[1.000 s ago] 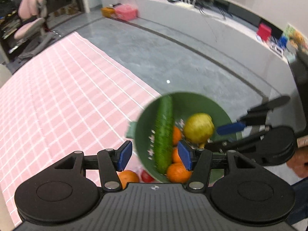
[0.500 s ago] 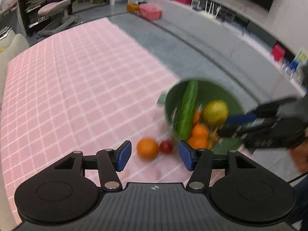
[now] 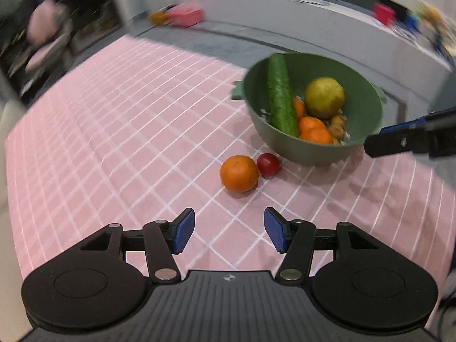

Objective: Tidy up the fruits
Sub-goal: 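Grasp the last orange with the left tool while the right tool grasps the red plum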

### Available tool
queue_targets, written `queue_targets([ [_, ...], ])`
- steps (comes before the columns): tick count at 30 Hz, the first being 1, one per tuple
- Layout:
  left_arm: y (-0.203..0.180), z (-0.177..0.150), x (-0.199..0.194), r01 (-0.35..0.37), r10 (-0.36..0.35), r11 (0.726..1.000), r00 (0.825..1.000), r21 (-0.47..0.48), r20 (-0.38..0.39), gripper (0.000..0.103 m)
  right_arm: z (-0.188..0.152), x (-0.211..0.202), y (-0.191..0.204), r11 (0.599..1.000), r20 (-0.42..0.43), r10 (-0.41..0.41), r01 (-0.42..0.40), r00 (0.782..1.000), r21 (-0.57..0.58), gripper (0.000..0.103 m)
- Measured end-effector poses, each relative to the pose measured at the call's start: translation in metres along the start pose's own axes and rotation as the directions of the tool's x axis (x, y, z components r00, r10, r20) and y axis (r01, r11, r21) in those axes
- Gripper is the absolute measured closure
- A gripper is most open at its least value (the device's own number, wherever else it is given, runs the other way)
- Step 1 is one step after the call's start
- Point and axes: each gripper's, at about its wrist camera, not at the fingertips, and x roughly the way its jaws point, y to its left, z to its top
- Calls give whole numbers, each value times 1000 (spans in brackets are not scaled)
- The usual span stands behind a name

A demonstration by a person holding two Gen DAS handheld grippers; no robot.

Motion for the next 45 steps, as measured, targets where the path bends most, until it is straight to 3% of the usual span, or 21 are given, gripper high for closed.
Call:
queue_targets([
  [3, -3, 1, 10, 12, -16, 986, 1000, 167, 22, 37, -25, 4, -3, 978, 52, -9, -2, 999, 208, 62],
  [6, 1, 3, 20, 51, -63, 964, 997, 260, 39, 37, -48, 21, -4, 924, 61, -21, -4, 998, 383, 61],
  [13, 8, 2, 48, 115, -140, 904, 990, 411, 32, 40, -65, 54, 11, 820, 122, -93, 6, 988, 573, 60],
  [17, 11, 3, 65, 125, -154, 863, 988, 490, 20, 40, -60, 64, 18, 789, 171, -128, -4, 977, 614, 60],
  [21, 13, 7, 75, 148, -191, 837, 981, 527, 28, 40, -56, 81, 20, 755, 157, -144, 6, 977, 656, 60],
  [27, 7, 11, 89, 166, -231, 787, 972, 594, 34, 40, -51, 95, 24, 732, 183, -185, 11, 966, 681, 59],
  [34, 4, 15, 109, 202, -269, 768, 963, 607, 20, 40, -42, 108, 30, 716, 197, -226, 26, 954, 698, 59],
  [43, 14, 18, 114, 253, -321, 781, 947, 571, 18, 48, -37, 125, 37, 722, 182, -257, 64, 949, 689, 64],
  [45, 16, 16, 112, 265, -331, 783, 943, 562, 16, 49, -34, 128, 39, 725, 179, -260, 69, 949, 685, 69],
])
